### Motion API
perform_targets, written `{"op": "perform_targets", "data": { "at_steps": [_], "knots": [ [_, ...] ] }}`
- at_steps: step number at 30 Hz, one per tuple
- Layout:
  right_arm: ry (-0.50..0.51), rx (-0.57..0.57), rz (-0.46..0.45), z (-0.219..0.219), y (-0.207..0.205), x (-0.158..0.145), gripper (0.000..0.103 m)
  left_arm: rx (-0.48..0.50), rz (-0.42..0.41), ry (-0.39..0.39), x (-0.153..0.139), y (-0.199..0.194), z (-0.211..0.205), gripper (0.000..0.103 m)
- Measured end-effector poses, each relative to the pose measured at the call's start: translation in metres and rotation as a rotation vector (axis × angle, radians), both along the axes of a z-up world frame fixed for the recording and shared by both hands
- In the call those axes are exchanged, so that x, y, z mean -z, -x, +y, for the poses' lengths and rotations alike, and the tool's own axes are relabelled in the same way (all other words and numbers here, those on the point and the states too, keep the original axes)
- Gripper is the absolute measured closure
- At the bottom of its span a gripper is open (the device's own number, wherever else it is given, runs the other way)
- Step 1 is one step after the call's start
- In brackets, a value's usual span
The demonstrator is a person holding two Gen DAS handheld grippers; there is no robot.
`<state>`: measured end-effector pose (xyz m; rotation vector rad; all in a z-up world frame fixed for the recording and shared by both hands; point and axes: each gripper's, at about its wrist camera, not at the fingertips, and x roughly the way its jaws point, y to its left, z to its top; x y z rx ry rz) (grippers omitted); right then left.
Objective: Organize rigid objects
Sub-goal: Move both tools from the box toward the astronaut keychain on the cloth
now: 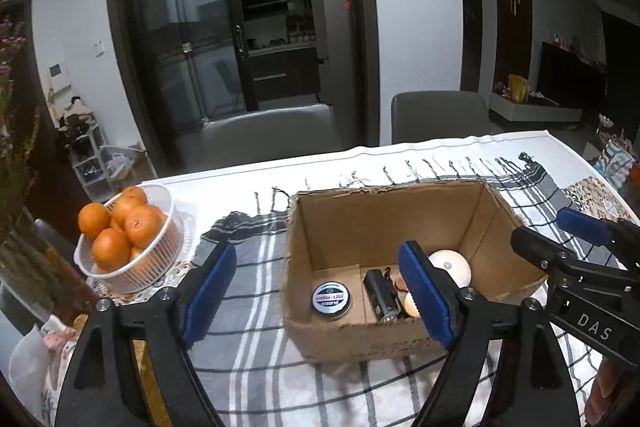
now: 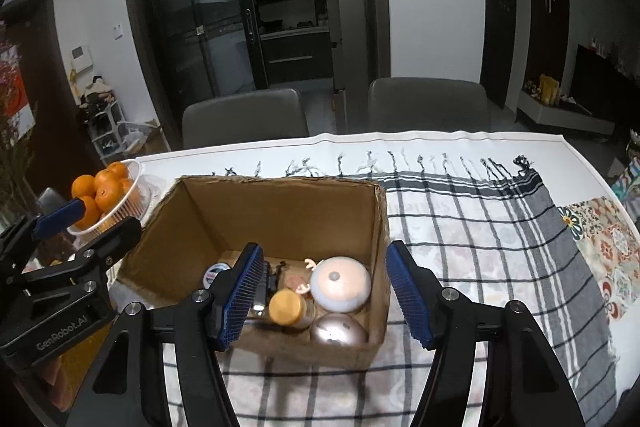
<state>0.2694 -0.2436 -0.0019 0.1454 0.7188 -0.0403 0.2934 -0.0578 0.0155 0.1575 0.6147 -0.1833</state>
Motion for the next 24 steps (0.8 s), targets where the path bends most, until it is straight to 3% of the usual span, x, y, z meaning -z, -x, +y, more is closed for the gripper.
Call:
{"op": "perform_targets", "data": {
  "at_steps": [6,15,24],
  "knots": [
    [0.021,-0.004,-0.029,0.011,0.026,-0.012,0.038,-0.027,-0.047,0.015,-0.010,0.033,0.016,0.013],
    [0.032,-0.003,-0.062,0.027,0.070,-0.021,0.029,-0.058,-0.088,0.019,-0.014,0.082,0.037,0.004],
    [0.017,0.006,-0.059,0.040,0.111,-0.011,0.027,-0.073,-0.029,0.058,0.011,0.121,0.056,0.002]
  ]
}}
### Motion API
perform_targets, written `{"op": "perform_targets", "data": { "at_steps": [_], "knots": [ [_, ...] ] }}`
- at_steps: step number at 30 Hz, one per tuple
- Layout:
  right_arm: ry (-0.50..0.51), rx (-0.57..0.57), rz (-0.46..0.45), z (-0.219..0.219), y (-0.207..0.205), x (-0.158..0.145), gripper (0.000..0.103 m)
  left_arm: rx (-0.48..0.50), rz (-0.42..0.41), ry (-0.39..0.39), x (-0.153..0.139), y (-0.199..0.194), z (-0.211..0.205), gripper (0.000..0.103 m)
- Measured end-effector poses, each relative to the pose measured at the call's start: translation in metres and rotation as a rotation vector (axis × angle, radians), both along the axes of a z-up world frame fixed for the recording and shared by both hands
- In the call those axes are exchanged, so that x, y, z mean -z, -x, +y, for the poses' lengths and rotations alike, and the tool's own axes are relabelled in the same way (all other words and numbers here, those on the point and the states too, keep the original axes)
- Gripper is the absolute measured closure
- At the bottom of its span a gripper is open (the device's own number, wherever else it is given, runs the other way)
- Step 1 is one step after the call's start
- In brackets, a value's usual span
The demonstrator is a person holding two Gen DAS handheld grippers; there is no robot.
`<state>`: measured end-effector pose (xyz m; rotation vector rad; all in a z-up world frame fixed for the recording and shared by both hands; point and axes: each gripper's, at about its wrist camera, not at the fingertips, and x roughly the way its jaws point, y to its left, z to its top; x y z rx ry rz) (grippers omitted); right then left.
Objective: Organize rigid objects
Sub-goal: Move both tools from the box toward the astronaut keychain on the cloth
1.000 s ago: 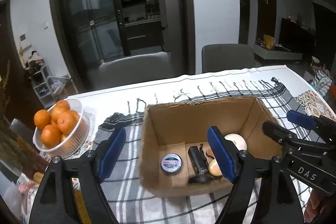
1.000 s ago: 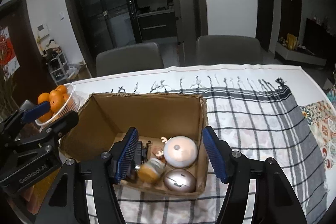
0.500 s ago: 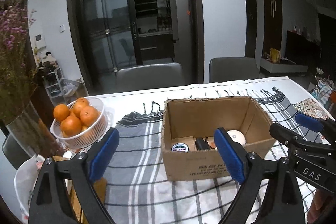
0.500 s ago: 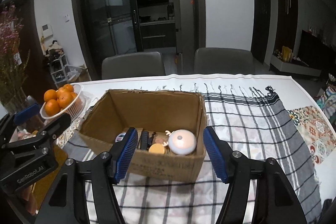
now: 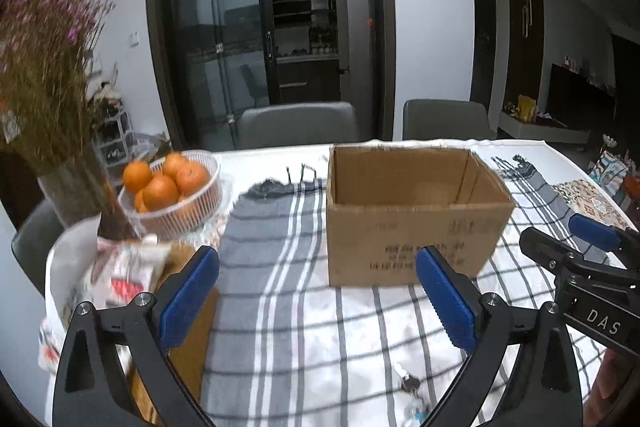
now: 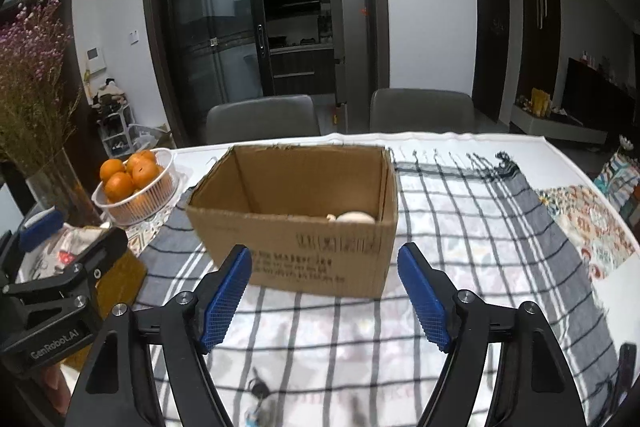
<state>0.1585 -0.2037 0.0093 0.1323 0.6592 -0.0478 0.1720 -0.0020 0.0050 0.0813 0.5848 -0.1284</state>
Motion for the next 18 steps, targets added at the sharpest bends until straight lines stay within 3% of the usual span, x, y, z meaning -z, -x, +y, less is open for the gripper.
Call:
{"op": "perform_targets", "data": {
  "at_steps": [18],
  "knots": [
    [0.014,-0.098,0.118,0.045,0.056,0.058,0.027,-0.040,0.120,0.018,0.064,0.056,0.037,0.002]
  ]
}}
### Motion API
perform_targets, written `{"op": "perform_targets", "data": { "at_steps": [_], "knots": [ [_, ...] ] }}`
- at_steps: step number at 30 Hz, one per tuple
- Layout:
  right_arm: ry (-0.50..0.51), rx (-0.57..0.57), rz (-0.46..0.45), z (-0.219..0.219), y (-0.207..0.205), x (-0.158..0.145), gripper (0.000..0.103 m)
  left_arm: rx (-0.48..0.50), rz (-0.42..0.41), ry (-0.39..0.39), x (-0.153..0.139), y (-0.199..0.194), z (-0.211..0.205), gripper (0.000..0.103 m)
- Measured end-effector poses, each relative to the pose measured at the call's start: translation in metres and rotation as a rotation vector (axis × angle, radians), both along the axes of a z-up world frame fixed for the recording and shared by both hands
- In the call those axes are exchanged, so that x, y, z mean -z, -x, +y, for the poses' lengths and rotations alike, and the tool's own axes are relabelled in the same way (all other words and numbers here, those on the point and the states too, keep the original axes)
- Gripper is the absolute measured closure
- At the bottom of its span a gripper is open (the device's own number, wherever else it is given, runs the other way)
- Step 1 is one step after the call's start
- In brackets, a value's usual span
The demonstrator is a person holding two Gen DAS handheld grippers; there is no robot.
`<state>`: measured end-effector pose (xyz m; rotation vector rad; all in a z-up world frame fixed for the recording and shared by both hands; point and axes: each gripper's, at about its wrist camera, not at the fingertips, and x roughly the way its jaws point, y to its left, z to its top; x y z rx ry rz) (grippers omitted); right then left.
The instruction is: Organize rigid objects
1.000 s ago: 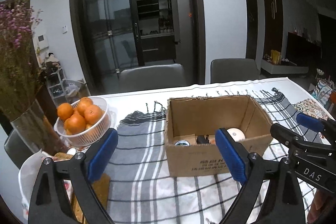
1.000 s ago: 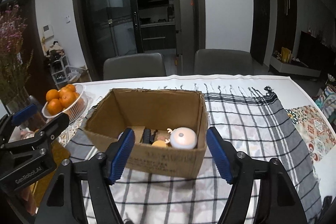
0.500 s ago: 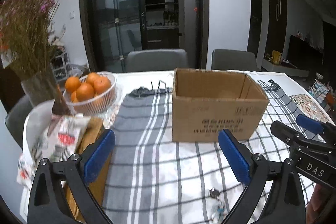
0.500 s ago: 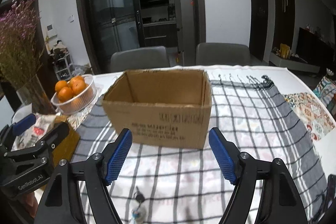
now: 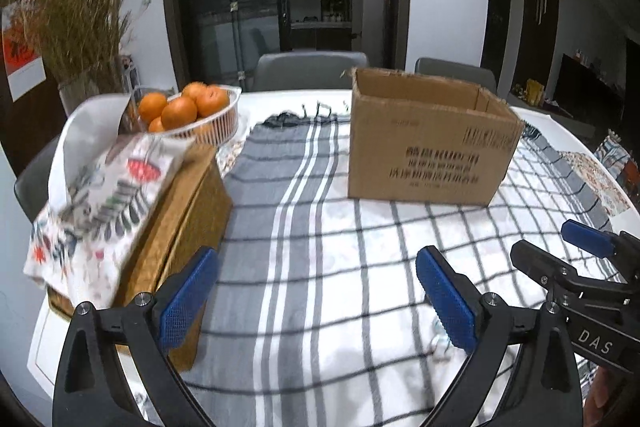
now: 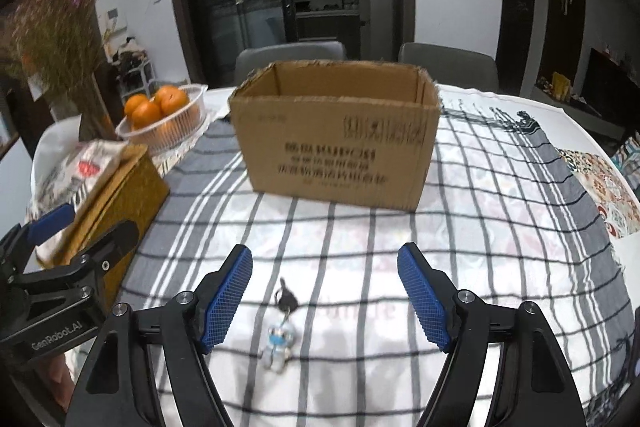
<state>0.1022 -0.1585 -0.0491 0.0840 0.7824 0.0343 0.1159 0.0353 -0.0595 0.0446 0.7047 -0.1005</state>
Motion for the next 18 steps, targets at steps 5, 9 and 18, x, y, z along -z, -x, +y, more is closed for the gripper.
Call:
{"op": "perform_targets", "data": {
  "at_steps": [5,9,18],
  "knots": [
    [0.014,-0.036,0.027,0.014,0.006,0.015,0.028,-0.014,0.029,-0.004,0.015,0.007,0.010,0.002],
    [0.005,-0.065,0.049,0.021,0.009,0.027,0.030,-0.026,0.044,-0.022,0.026,0.011,0.015,0.002],
    [-0.033,-0.123,0.147,0.029,0.004,0.060,0.047,-0.015,0.096,-0.046,0.047,0.008,0.016,0.002]
  ]
}}
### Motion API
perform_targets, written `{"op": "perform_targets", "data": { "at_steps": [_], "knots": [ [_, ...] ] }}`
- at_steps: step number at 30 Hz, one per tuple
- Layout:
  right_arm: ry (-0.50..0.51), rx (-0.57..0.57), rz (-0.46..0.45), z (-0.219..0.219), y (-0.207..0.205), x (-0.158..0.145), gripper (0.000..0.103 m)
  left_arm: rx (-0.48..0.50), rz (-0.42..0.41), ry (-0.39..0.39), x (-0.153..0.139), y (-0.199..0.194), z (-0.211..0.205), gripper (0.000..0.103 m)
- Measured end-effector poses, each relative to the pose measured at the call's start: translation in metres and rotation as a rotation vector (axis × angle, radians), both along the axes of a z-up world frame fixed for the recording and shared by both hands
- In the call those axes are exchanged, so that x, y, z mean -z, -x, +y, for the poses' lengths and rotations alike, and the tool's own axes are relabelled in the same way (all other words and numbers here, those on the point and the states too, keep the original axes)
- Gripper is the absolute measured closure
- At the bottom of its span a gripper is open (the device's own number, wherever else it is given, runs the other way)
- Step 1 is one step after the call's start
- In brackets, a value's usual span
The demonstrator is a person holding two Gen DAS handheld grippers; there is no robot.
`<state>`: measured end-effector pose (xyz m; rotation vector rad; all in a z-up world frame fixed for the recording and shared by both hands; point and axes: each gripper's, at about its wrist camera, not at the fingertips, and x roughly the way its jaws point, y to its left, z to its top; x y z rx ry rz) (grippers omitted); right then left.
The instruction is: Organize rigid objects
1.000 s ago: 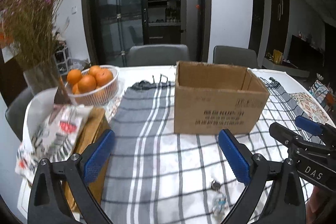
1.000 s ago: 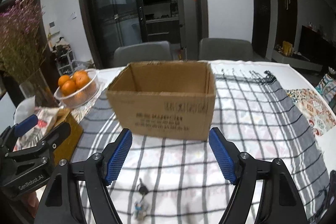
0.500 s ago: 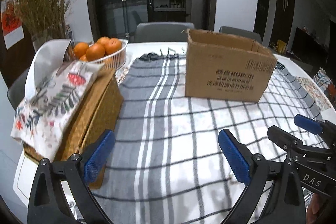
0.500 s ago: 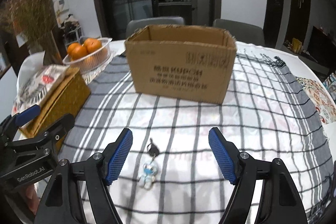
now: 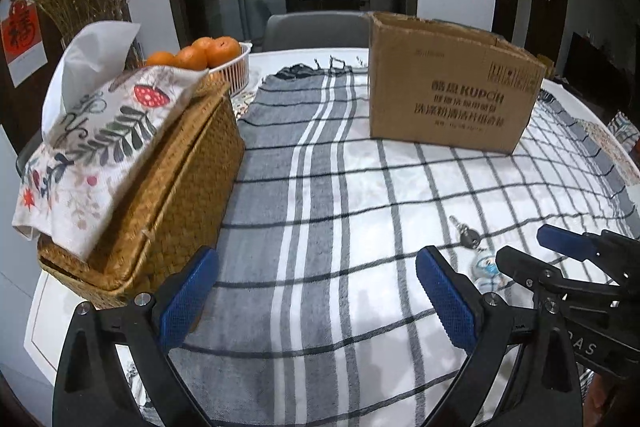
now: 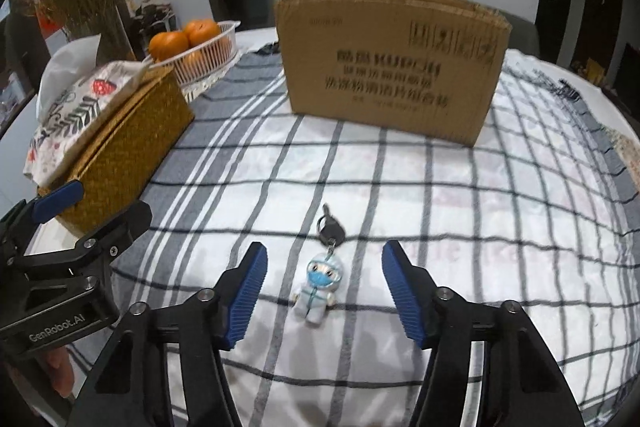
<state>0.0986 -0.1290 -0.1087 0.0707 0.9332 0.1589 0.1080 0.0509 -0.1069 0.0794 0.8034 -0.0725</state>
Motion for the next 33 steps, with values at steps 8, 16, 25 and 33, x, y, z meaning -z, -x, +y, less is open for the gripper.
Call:
{"op": "perform_targets", "data": {
  "at_steps": [8,16,25,33],
  "knots": [
    [-0.003,-0.026,0.058,0.005,-0.009,0.025,0.058,0.000,0.050,-0.006,0.018,-0.007,0.001,0.002],
    [-0.015,-0.028,0.096,0.006,-0.020,0.043,0.064,-0.005,0.106,0.002,0.035,-0.017,-0.003,0.003],
    [-0.020,-0.032,0.117,0.004,-0.028,0.057,0.074,-0.008,0.139,-0.003,0.043,-0.025,-0.009,0.003],
    [-0.042,-0.026,0.100,-0.004,-0.027,0.051,0.074,0.000,0.130,-0.008,0.035,-0.031,-0.019,0.002]
  ]
}}
